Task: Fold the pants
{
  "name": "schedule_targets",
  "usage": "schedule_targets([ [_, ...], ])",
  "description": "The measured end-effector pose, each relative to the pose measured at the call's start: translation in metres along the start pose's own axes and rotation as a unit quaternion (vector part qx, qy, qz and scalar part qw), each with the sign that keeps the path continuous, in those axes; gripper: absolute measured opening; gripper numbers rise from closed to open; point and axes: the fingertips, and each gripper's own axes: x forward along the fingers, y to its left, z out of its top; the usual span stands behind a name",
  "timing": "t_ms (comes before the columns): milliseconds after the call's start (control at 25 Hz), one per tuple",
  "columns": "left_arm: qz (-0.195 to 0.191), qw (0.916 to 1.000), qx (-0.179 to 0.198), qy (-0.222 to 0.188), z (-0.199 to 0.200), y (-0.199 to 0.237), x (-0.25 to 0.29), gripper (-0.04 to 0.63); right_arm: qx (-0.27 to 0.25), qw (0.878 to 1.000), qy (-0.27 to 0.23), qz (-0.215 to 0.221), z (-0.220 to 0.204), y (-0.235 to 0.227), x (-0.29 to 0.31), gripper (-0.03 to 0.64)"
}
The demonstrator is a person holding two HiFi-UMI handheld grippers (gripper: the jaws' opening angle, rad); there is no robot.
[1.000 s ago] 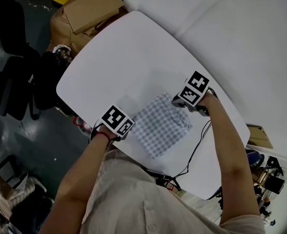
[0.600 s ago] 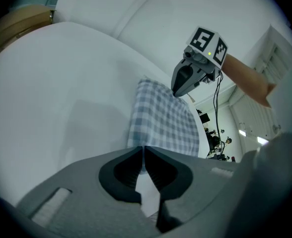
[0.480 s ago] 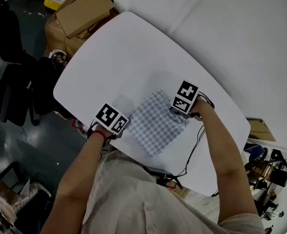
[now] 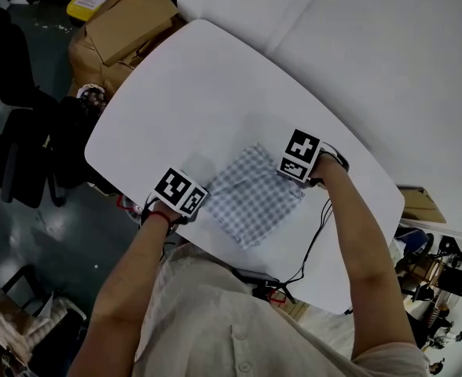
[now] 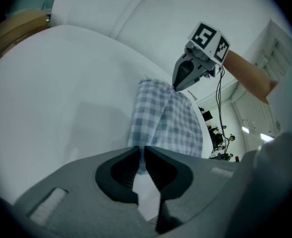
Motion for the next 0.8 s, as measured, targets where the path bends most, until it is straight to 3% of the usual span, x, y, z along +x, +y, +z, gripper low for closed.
schedule_targets([
  [40,0.006,1.0000,-0.002,-0.005,0.000,0.002,-0.001,0.028,-0.002,1.000,-0.007,0.009,0.001,0.004,-0.002,0.020],
  [120,0.029,0.9994,-0.004,-0.019,0.003,0.006,-0.008,0.068,0.006,0.999,-0.030,0.018,0.005,0.004,-0.011,0.104],
  [200,0.062,0.9975,0.004,-0.035,0.006,0.010,-0.022,0.197,0.034,0.997,-0.070,0.014,0.018,-0.009,-0.024,0.104],
  [240,0.076,0.9962,0.010,-0.041,0.007,0.010,-0.028,0.209,0.050,0.995,-0.091,0.008,0.026,-0.017,-0.029,0.085],
  [320,0.093,0.9944,0.021,-0.046,0.008,0.009,-0.036,0.209,0.075,0.989,-0.124,-0.002,0.042,-0.030,-0.032,0.033],
  [400,0.092,0.9947,0.021,-0.039,0.006,0.008,-0.034,0.207,0.087,0.987,-0.133,0.005,0.055,-0.032,-0.027,0.029],
  [560,0.072,0.9973,0.003,-0.011,-0.002,0.011,-0.020,0.176,0.085,0.990,-0.111,0.031,0.074,-0.026,-0.013,0.031],
  [800,0.050,0.9986,-0.018,0.004,-0.007,0.019,-0.003,0.138,0.072,0.994,-0.077,0.036,0.092,-0.024,0.002,0.040],
])
